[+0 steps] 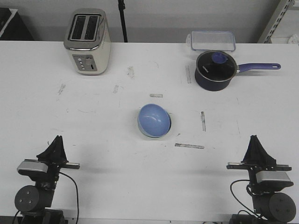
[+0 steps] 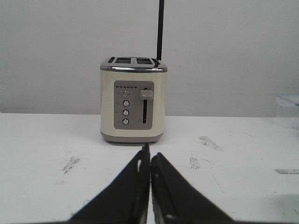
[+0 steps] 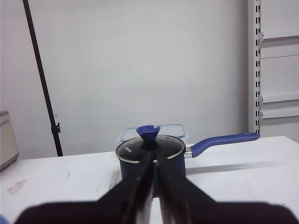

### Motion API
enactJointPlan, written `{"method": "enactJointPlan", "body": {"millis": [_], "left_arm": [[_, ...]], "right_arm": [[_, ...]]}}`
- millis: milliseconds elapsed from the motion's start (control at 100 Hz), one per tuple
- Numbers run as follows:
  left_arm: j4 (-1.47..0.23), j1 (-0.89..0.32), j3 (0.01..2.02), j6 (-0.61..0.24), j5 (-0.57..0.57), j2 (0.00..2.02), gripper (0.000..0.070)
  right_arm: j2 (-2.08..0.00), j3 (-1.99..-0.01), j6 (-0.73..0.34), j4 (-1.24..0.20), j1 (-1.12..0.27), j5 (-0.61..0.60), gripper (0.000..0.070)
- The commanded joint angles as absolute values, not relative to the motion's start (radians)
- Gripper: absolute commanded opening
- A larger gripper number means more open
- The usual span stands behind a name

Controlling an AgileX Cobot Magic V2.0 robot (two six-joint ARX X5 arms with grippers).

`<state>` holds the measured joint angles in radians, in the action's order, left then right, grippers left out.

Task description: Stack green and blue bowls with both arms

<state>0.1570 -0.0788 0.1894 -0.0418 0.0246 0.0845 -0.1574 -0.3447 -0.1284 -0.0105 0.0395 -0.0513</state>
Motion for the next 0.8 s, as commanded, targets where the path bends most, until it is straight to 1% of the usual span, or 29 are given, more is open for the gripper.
{"method": "enactJointPlan", "body": {"millis": [0,60,610,790], "left_arm": [[0.176,-0.078,0.167,-0.021,0.026,0.067,0.0002],[0.179,-0.078,0.143,-0.007,0.026,0.052,0.0002],[0.206,-0.069,0.011,-0.006,0.017,0.003,0.0002],[0.192,-0.051,0.012,0.012,0.005,0.003,0.0002]], "right_arm": [[-0.157,-0.348,-0.137,0.003,0.039,-0.052,0.0006],[-0.157,-0.347,-0.137,0.003,0.039,-0.052,0.0006],[-0.157,-0.347,-0.137,0.003,0.039,-0.052,0.0006],[-0.157,-0.348,-0.137,0.003,0.039,-0.052,0.0006]]}}
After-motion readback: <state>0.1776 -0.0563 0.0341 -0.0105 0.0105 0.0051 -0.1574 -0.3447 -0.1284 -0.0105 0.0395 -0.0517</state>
